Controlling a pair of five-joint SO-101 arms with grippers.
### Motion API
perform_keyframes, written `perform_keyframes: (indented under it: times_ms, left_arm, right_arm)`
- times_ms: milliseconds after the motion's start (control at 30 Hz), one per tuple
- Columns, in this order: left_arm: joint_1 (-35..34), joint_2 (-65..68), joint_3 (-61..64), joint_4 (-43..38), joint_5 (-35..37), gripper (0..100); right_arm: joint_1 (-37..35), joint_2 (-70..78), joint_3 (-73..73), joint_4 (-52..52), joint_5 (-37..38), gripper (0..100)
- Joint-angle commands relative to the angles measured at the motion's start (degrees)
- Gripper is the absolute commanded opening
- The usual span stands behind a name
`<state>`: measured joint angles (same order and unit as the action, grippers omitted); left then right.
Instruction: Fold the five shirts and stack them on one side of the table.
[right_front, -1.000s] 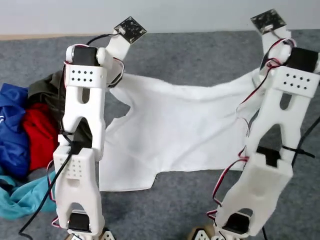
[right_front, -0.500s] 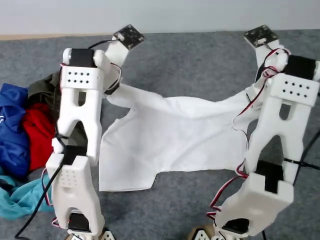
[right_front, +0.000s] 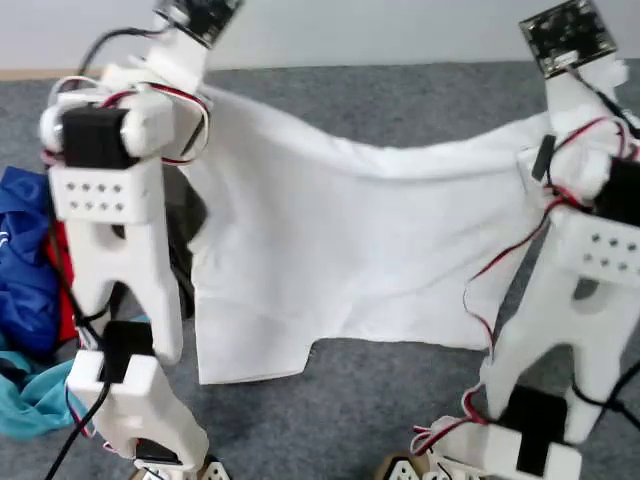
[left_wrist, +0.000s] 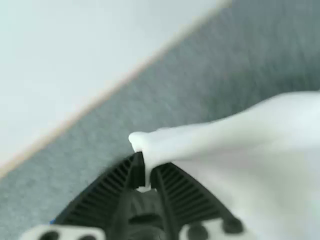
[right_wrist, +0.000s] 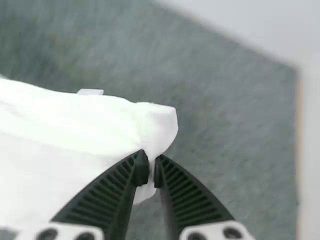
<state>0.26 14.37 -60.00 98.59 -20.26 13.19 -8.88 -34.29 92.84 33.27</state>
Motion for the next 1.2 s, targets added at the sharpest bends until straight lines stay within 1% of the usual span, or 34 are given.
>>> perform_keyframes:
  times_ms: [0, 100, 200, 400, 467, 500, 567, 667, 800, 867, 933, 1000, 1167]
  left_arm:
    - [-0.3, -3.2, -6.5, -4.2, 4.5, 0]
    - [-0.3, -3.1, -8.7, -9.5, 6.8, 0]
    - [-0.4, -2.6, -8.4, -18.5, 8.4, 0]
    - [-1.2, 3.1, -7.1, -38.2, 8.8, 0]
    - [-1.2, 4.2, -7.2, -41.9, 8.8, 0]
    - [-1.1, 4.2, -7.2, -41.5, 8.8, 0]
    - [-0.2, 3.4, -7.2, -36.0, 8.8, 0]
    - [1.1, 2.3, -7.1, -22.8, 8.8, 0]
    - [2.0, 0.8, -7.2, -5.0, 8.4, 0]
    - [1.9, 0.3, -6.9, 1.9, 7.8, 0]
    - [1.0, -0.2, -5.1, 2.1, 5.6, 0]
    - [-0.6, -1.8, -3.1, 2.1, 3.2, 0]
    - [-0.1, -8.5, 6.3, 2.1, -3.3, 0]
  right_arm:
    - [0.0, -4.0, -0.4, -6.2, -0.8, 1.0]
    - [1.0, -4.2, -0.4, -11.2, -1.8, 1.0]
    - [2.6, -2.4, 0.0, -18.0, -3.8, 1.0]
    - [3.2, 2.3, 0.0, -29.0, -3.9, 1.0]
    - [3.2, 2.6, -0.3, -30.2, -3.9, 1.0]
    - [3.2, 2.3, -0.3, -29.9, -3.8, 1.0]
    - [3.2, 1.4, -0.3, -27.1, -3.7, 1.0]
    - [3.2, 0.2, -0.3, -19.1, -3.0, 1.0]
    - [3.2, -0.8, -0.3, -5.7, 3.8, 1.0]
    - [3.2, -1.5, -0.3, 0.9, 6.2, 1.0]
    - [3.3, -2.2, -0.3, 6.5, 8.4, 1.0]
    - [3.3, -3.2, -0.2, 10.0, 9.7, 1.0]
    - [5.1, -6.7, 0.2, 10.0, 11.1, 1.0]
